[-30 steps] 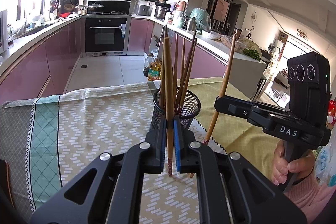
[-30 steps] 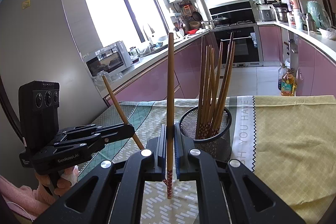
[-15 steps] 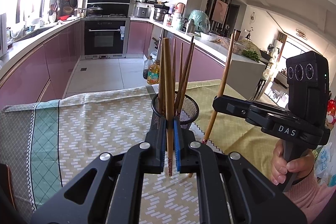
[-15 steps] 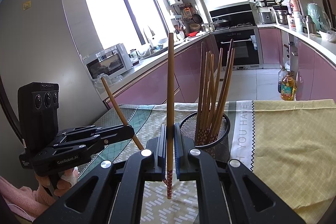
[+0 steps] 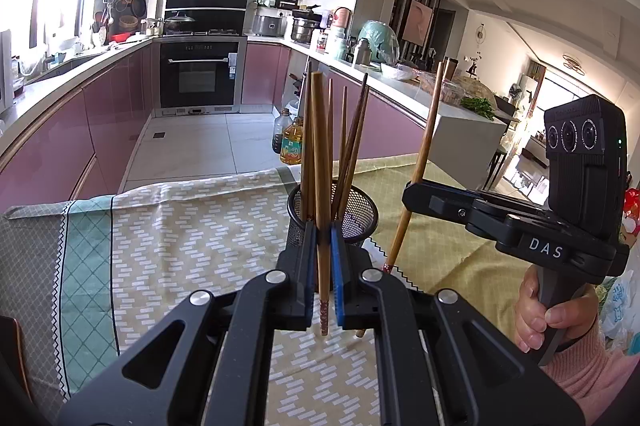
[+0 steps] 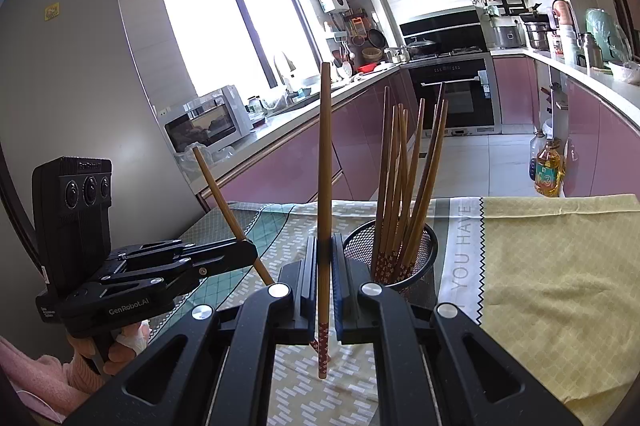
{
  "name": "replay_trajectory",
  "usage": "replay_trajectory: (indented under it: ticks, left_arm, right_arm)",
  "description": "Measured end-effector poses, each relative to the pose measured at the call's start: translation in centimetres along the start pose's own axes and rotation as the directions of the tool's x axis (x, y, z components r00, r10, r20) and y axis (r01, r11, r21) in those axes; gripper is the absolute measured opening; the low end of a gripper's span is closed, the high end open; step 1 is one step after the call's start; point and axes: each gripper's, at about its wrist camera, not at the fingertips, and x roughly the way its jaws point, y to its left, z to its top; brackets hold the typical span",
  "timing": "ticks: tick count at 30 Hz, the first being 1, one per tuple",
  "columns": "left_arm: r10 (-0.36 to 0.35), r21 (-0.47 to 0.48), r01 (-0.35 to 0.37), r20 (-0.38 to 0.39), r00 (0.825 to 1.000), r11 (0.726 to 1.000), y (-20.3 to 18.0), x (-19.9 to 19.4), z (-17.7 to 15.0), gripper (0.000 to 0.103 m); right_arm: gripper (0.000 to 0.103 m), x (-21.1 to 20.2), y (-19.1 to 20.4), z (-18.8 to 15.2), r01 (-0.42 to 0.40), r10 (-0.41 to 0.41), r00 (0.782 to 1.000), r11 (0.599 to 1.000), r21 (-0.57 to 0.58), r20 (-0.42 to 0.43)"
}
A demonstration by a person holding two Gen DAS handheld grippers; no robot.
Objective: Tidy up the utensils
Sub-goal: 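Lower the left gripper's chopstick into the holder while the right gripper holds its chopstick beside it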
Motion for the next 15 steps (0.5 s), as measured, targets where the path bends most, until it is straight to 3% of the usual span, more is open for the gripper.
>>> replay_trajectory:
  ticks: [15]
  left_arm:
    - [-0.005, 0.009, 0.004, 0.017, 1.0, 1.0, -0.01, -0.06, 0.81, 0.008]
  right_arm:
    - [0.006, 0.1, -0.03, 0.85, -0.002, 0.002, 1.0, 1.0, -0.008, 0.016]
